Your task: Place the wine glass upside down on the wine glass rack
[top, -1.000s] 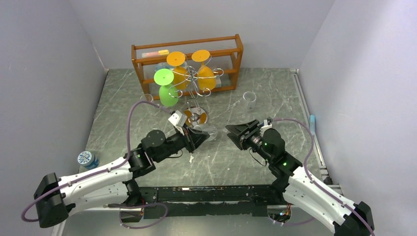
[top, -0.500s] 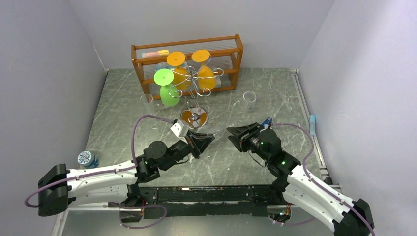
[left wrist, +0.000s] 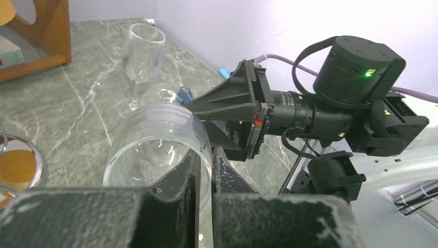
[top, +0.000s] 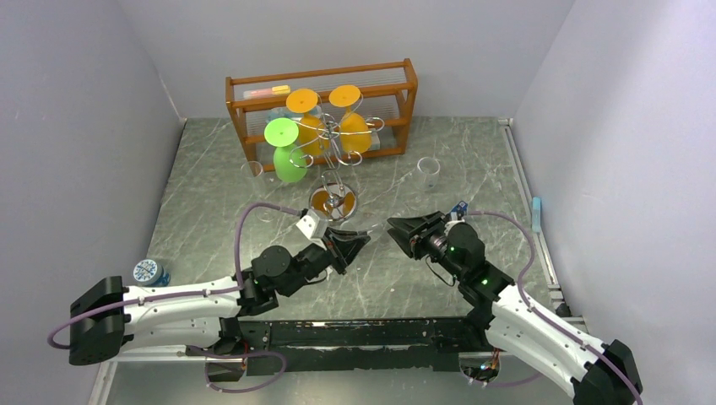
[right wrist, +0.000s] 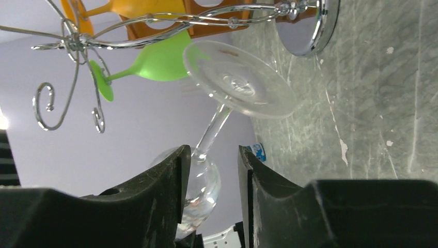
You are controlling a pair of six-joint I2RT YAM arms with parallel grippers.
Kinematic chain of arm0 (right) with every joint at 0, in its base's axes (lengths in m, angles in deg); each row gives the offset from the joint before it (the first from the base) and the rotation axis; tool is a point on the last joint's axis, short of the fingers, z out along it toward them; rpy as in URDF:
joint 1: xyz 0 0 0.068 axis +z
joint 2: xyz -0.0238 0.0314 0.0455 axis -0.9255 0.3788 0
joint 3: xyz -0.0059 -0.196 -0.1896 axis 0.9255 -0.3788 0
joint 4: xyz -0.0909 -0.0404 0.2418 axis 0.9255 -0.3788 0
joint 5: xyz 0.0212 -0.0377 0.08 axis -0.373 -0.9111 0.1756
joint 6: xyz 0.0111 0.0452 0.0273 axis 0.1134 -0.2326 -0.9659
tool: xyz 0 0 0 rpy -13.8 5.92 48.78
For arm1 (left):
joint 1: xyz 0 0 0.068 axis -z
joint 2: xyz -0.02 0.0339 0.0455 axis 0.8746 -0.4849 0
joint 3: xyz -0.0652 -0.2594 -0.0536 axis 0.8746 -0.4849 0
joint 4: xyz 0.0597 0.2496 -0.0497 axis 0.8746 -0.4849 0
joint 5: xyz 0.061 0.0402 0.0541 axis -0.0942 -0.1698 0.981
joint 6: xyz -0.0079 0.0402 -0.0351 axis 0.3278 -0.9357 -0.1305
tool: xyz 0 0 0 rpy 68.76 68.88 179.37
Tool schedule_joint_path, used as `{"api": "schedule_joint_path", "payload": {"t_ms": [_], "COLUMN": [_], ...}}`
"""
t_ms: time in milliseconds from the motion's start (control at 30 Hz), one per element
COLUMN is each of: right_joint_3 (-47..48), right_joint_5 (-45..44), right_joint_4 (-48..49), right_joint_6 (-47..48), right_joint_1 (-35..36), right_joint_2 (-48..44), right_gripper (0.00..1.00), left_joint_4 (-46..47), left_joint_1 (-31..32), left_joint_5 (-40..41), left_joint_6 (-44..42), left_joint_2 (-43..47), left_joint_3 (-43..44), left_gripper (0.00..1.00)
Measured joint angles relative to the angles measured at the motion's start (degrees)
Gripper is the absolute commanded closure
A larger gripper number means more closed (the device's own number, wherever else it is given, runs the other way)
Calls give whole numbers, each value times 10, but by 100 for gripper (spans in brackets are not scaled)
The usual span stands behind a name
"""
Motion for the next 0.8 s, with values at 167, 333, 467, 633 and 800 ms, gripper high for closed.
{"api": "schedule_joint_path", "payload": {"t_ms": [167,333,467,633,800], "right_joint_3": [-7,-7,-9,-14,-27], "right_joint_5": [-1,5,14,35,53], "right_joint_4": [15,31,55,103,153], "right_joint_6": [-8,-16,-25,-33,-49], "right_joint_1": [0,0,0,0,0], "right_joint_2": [-12,11,36,60,91], "right_gripper": [49,50,57,62,80], "left_joint_4": [9,26,35,38,43], "left_joint_1": [1,1,1,1,1], "left_joint_5": [6,5,3,1,0], "left_joint_6": [3,3,3,3,3], "left_joint_2": [-1,-11,-18,-22,-27], "left_joint_3": [-9,-14,-15,-15,-19], "left_gripper": [95,95,95,95,95]}}
